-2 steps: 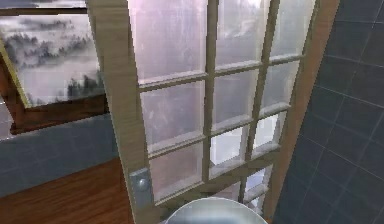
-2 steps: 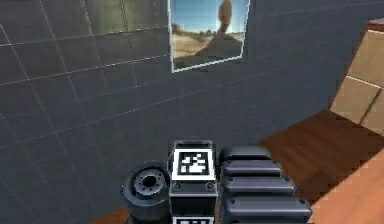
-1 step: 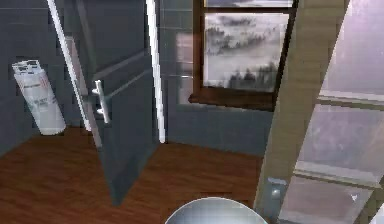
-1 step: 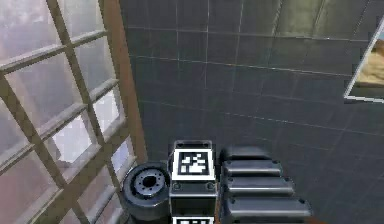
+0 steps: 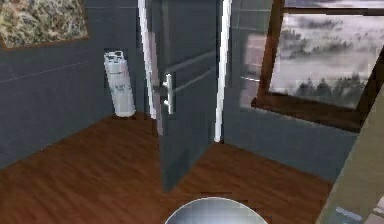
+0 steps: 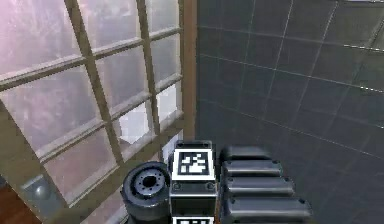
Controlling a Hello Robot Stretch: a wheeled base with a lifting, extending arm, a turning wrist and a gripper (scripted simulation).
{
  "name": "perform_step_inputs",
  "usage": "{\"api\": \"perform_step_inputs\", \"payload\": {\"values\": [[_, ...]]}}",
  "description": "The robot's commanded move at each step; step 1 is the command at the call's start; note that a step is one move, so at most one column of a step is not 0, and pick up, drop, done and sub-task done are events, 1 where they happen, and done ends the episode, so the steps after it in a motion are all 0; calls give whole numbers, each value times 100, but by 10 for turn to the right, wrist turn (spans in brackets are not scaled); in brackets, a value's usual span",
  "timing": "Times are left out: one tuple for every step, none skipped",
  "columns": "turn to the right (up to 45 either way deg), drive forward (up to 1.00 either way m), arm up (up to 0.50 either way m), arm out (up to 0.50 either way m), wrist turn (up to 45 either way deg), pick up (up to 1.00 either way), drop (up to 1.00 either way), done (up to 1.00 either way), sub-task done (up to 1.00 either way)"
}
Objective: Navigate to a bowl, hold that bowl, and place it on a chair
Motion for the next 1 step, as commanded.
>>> {"api": "perform_step_inputs", "payload": {"values": [[0, 30, 0, 0, 0, 0, 0, 0, 0]]}}
